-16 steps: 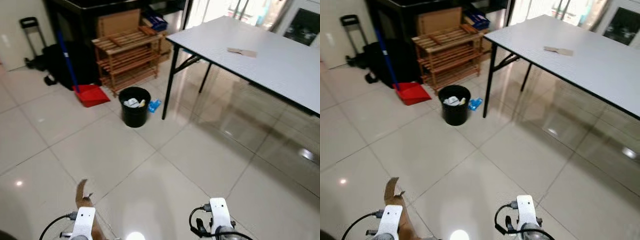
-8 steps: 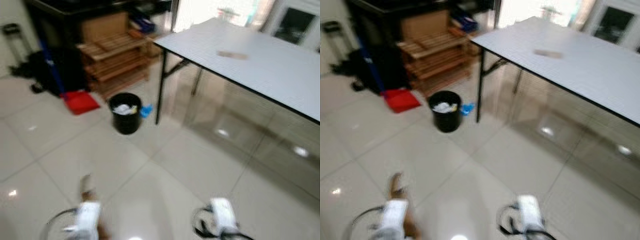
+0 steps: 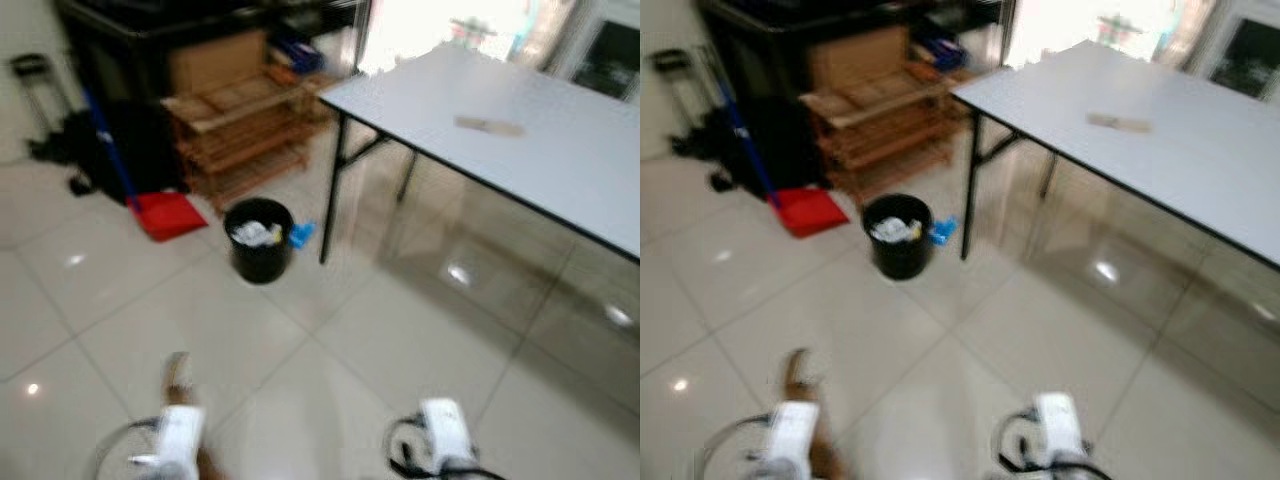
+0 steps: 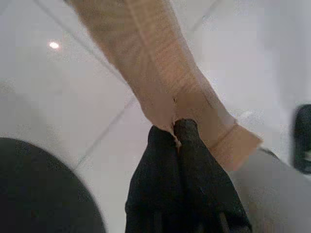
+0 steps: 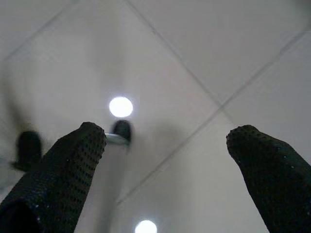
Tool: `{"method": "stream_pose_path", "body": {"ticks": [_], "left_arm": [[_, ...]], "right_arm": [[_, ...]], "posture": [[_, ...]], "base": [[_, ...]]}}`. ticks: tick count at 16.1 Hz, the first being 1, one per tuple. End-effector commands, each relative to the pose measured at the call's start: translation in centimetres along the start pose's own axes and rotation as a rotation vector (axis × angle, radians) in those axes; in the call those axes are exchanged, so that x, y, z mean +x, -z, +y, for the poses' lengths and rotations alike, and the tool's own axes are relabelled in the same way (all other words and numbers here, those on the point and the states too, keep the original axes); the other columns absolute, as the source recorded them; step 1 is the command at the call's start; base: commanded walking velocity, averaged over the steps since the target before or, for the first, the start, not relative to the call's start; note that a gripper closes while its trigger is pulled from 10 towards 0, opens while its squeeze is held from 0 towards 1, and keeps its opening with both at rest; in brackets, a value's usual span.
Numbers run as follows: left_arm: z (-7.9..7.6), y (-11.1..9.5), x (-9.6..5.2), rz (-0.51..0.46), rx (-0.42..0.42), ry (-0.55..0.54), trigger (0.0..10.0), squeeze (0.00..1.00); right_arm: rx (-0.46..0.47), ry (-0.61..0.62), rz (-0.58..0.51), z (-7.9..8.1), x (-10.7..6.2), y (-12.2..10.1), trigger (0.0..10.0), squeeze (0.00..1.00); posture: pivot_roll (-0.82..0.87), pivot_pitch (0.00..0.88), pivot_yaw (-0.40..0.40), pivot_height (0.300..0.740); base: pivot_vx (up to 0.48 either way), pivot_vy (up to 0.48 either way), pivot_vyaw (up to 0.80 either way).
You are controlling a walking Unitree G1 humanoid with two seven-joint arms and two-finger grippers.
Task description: Picking trash to rubbish bin
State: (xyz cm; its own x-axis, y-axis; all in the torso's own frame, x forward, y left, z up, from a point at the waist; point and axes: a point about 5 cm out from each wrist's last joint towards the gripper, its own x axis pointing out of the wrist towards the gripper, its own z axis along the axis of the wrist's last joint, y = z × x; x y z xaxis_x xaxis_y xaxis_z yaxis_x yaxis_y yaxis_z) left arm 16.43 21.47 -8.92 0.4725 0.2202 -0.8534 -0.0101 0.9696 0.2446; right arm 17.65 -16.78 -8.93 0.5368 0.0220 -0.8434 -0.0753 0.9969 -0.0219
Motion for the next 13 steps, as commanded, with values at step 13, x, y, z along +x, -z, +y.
{"method": "stream_pose_path", "body": {"ticks": [13], "left_arm": [[1.47,0.47,0.0,0.012,0.023,-0.03,10.0,0.0]], "right_arm": [[0.014,-0.021,-0.032,0.97,0.13,-0.71,10.0,0.0]], "posture": [[0.0,0.052,-0.072,0.74]], "base": [[0.377,0.0,0.18]]}}
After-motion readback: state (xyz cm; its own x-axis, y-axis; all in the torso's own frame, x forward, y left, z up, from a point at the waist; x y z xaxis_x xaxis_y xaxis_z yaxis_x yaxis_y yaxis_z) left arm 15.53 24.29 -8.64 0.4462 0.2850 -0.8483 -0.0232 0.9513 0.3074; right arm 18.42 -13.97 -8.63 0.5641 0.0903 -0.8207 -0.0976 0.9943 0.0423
